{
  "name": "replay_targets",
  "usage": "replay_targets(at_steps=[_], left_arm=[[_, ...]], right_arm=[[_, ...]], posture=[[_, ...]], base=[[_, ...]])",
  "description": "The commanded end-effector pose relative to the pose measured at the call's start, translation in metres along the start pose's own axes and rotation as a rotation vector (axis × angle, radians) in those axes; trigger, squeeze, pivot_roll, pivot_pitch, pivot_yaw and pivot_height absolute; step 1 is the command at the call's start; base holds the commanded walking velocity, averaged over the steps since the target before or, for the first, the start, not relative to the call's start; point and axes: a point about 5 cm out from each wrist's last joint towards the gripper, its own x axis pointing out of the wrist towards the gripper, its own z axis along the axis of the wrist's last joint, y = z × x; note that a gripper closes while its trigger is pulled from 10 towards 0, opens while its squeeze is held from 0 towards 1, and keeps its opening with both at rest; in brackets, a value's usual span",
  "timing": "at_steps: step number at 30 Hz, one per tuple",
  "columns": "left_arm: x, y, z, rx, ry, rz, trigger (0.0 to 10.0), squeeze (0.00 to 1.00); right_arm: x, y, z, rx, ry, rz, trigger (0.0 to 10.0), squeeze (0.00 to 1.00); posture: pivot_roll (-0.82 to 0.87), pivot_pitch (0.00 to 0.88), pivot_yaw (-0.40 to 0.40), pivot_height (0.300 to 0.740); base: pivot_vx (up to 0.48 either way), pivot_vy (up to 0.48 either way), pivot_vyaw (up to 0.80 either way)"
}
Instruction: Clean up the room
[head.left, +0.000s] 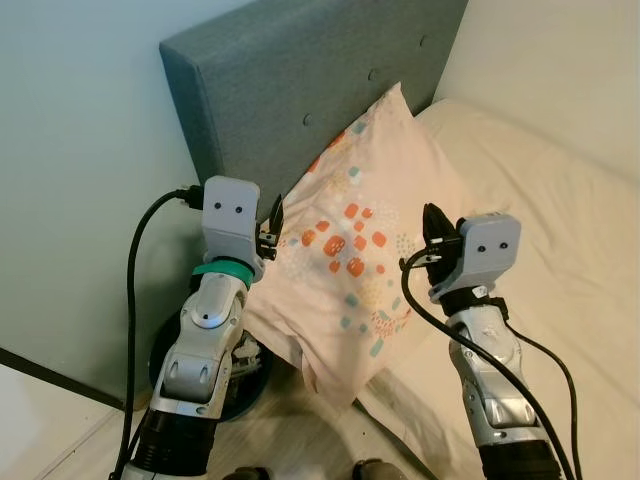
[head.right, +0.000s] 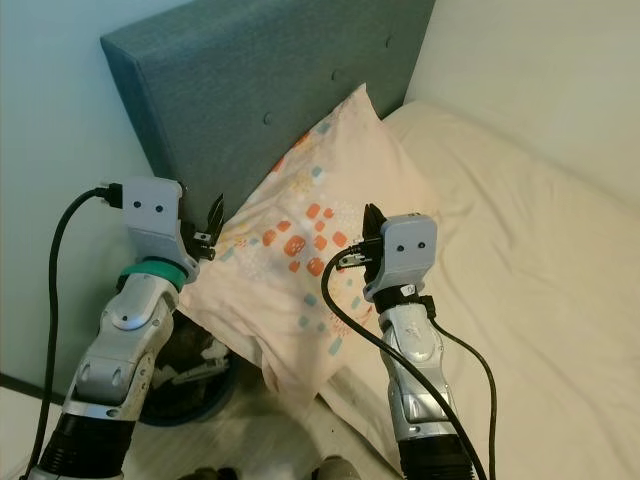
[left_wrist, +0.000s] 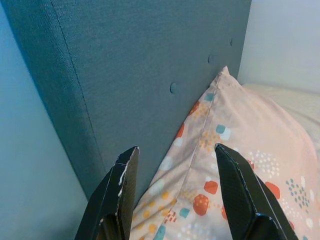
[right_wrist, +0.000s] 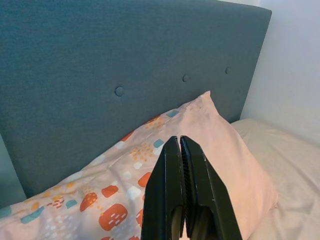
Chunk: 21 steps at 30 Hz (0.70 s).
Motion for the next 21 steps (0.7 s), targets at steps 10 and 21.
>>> replay_targets(at_steps=[10,21], left_arm=[[-0.004,-0.002,-0.014,0.027,0.033,-0.016,10.0,0.00],[-0.005,-0.002,-0.020,0.034,0.050,-0.022,10.0,0.00]], right_arm=[[-0.007,0.002,-0.012,-0.008,0.031,-0.013,10.0,0.00],[-0.011,0.006,-0.020,-0.001,0.053,-0.014,10.0,0.00]], posture=[[-0.09,0.046,0.031,0.735],[-0.09,0.044,0.039,0.735]], base=[[0.000,0.000,0.00],[0.000,0.000,0.00]])
